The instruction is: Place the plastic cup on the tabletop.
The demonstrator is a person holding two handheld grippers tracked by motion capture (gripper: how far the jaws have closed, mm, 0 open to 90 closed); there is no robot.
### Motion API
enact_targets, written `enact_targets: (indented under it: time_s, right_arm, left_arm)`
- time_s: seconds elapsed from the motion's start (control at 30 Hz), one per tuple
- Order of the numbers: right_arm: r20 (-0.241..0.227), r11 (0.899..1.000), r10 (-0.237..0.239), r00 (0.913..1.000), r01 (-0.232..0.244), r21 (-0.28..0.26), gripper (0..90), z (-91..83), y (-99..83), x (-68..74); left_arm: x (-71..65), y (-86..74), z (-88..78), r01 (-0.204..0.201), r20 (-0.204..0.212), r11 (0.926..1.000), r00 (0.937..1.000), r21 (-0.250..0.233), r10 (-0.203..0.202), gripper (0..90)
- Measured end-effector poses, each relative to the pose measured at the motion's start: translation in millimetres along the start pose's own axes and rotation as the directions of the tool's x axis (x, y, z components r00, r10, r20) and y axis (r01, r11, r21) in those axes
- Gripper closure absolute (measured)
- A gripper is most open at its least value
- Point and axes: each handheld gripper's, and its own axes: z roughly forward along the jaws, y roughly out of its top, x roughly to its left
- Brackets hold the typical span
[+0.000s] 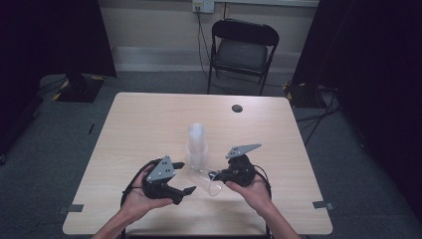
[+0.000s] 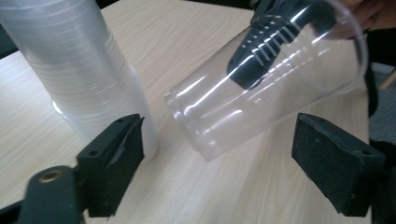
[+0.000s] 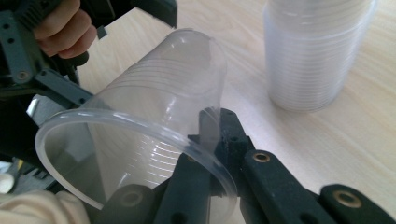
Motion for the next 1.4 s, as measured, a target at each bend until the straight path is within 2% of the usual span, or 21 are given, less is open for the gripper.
enact_targets:
  time_s: [0.13, 0.3, 0.4, 0.47, 0.57, 0.6, 0.7, 0.73, 0.77, 0.83, 0.93, 1.07, 1.23, 1.27, 1.3, 1.33, 1.4]
  right_arm:
    - [-0.01, 1.0, 0.001, 1.0, 0.0, 0.023, 90.0, 2.4, 0.3, -0.9]
    - [-0.029, 0.997, 0.006, 0.9996, -0.003, 0.071, 90.0, 7.4, 0.7, -1.8]
    - [-0.048, 0.995, 0.013, 0.9988, -0.008, 0.095, 90.0, 10.2, 1.6, -0.3]
    - [-0.056, 0.994, 0.02, 0.9982, -0.014, 0.111, 90.0, 11.9, 2.3, 1.2]
    - [-0.065, 0.991, 0.028, 0.9975, -0.019, 0.134, 90.0, 13.8, 3.3, 2.6]
    - [-0.066, 0.99, 0.031, 0.9974, -0.021, 0.14, 90.0, 14.1, 3.6, 2.6]
    - [-0.07, 0.988, 0.032, 0.997, -0.021, 0.154, 90.0, 15.6, 4.6, 1.9]
    - [-0.069, 0.987, 0.033, 0.9971, -0.022, 0.158, 90.0, 16.2, 4.7, 2.1]
    - [-0.068, 0.986, 0.036, 0.997, -0.024, 0.166, 90.0, 16.8, 5.1, 2.5]
    - [-0.068, 0.983, 0.038, 0.997, -0.025, 0.181, 90.0, 18.6, 5.7, 3.2]
    - [-0.073, 0.981, 0.037, 0.9967, -0.022, 0.194, 90.0, 21.4, 7.3, 4.8]
    - [-0.072, 0.979, 0.041, 0.9966, -0.026, 0.202, 90.0, 25.3, 9.4, 6.5]
    - [-0.082, 0.976, 0.061, 0.9948, -0.043, 0.211, 90.0, 28.0, 10.8, 5.3]
    - [-0.085, 0.975, 0.064, 0.9943, -0.045, 0.217, 90.0, 28.6, 11.0, 5.4]
    - [-0.084, 0.974, 0.067, 0.9942, -0.047, 0.221, 90.0, 29.1, 11.2, 5.7]
    - [-0.084, 0.974, 0.067, 0.9943, -0.047, 0.223, 90.0, 29.5, 11.5, 5.9]
    - [-0.083, 0.972, 0.074, 0.9938, -0.053, 0.231, 90.0, 31.3, 12.2, 6.6]
  left_arm:
    - [-2.1, -1.0, 1.9, -0.056, 0.011, 0.9984, 0.9984, 0.008, 0.056, 16.1]
    - [-7.7, -1.6, 5.2, -0.131, 0.041, 0.9909, 0.9907, 0.028, 0.13, 17.0]
    - [-11.1, -2.4, 8.2, -0.139, 0.049, 0.9896, 0.9894, 0.037, 0.137, 18.4]
    - [-13.4, -3.1, 9.8, -0.169, 0.048, 0.985, 0.9848, 0.036, 0.167, 17.8]
    - [-16.1, -4.2, 12.4, -0.188, 0.05, 0.9811, 0.9813, 0.044, 0.186, 17.3]
    - [-16.7, -4.2, 13.3, -0.206, 0.048, 0.9772, 0.978, 0.052, 0.203, 17.2]
    - [-21.7, -4.3, 15.4, -0.231, 0.031, 0.9719, 0.9728, 0.046, 0.229, 17.9]
    - [-23.8, -3.6, 16.7, -0.249, 0.025, 0.9668, 0.9685, 0.058, 0.248, 17.0]
    - [-25.7, -4.0, 18.3, -0.25, 0.032, 0.9666, 0.968, 0.054, 0.249, 16.8]
    - [-27.6, -4.0, 20.9, -0.273, 0.039, 0.9599, 0.9617, 0.062, 0.271, 17.7]
    - [-31.2, -4.2, 24.0, -0.293, 0.037, 0.954, 0.9561, 0.066, 0.291, 18.3]
    - [-31.1, -4.9, 24.5, -0.286, 0.032, 0.9552, 0.9581, 0.076, 0.285, 18.2]
    - [-33.2, -4.6, 28.2, -0.301, 0.029, 0.9517, 0.9536, 0.061, 0.3, 17.9]
    - [-33.5, -4.0, 28.4, -0.311, 0.032, 0.9485, 0.9504, 0.061, 0.309, 18.1]
    - [-34.7, -3.9, 28.5, -0.311, 0.034, 0.9483, 0.9502, 0.062, 0.31, 18.2]
    - [-35.9, -3.5, 29.5, -0.33, 0.029, 0.9425, 0.944, 0.053, 0.329, 18.7]
    - [-38.7, -3.3, 30.7, -0.333, 0.025, 0.9412, 0.9431, 0.059, 0.332, 18.6]
